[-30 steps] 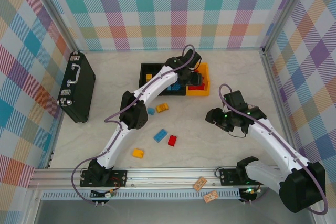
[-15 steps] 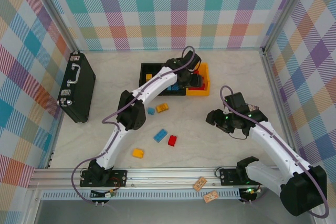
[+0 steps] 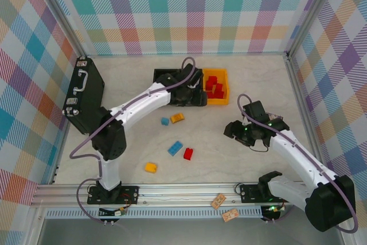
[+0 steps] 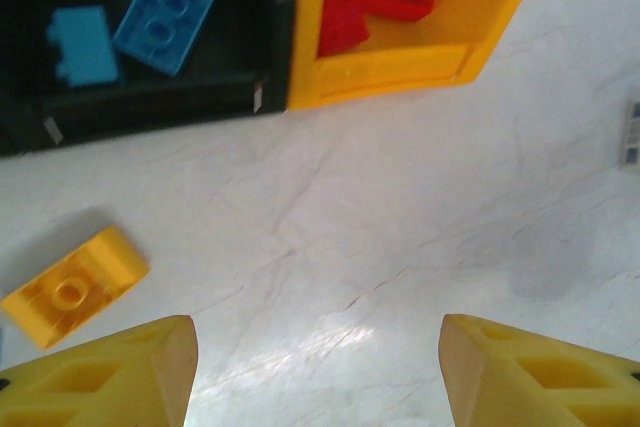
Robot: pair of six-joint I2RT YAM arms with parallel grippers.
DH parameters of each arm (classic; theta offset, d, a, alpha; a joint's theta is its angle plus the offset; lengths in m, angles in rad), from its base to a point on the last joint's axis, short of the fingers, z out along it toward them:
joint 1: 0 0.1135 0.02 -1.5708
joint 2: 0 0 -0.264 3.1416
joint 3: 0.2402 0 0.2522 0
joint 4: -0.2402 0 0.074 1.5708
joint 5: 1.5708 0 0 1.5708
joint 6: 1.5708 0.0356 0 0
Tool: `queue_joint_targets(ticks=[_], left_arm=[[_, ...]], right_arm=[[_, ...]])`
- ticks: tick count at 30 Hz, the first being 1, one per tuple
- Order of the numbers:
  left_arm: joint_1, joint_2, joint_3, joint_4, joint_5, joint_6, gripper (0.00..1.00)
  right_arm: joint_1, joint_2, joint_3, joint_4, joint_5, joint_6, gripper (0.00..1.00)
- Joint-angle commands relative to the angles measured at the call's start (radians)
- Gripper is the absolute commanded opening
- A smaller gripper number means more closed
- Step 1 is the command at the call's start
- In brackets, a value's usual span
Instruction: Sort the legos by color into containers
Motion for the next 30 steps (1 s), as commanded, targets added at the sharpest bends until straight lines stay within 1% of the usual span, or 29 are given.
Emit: queue_joint_targets(ticks=[1, 3, 8, 13, 18, 22, 24, 27, 30], left_arm=[[-0.001, -0.08, -0.117, 0.025, -0.036, 0.004, 0.65], [0.012, -0.119, -0.184, 0.029, -0.041, 0.003, 0.64], [0.064, -0.208, -0.338, 0.027, -0.051, 0.027, 0.6], [0.119, -0.24, -0.419, 0.016, -0.063, 0.079, 0.58], [0.162, -0.193, -0.429, 0.006, -0.07, 0.152, 0.58], [0.202, -0.139, -0.418, -0.001, -0.078, 0.18, 0.58], [0.219, -0.122, -0.416, 0.013, -0.061, 0.19, 0.6], [0.229, -0.094, -0.395, 0.017, -0.029, 0.205, 0.63], [0.229, -0.058, -0.381, 0.016, -0.027, 0.213, 0.63]], right_arm=[[0.046, 0.027, 0.047, 0.034, -0.014, -0.001, 0.54], [0.077, 0.05, 0.057, 0.053, -0.016, -0.002, 0.54], [0.169, 0.108, 0.075, 0.113, -0.008, -0.001, 0.54], [0.223, 0.161, 0.087, 0.15, 0.004, 0.02, 0.54], [0.25, 0.192, 0.104, 0.162, 0.012, 0.021, 0.54], [0.252, 0.197, 0.108, 0.16, 0.013, 0.021, 0.54], [0.253, 0.195, 0.104, 0.159, 0.016, 0.022, 0.54], [0.252, 0.197, 0.105, 0.152, 0.02, 0.022, 0.54], [0.252, 0.202, 0.108, 0.148, 0.024, 0.019, 0.54]])
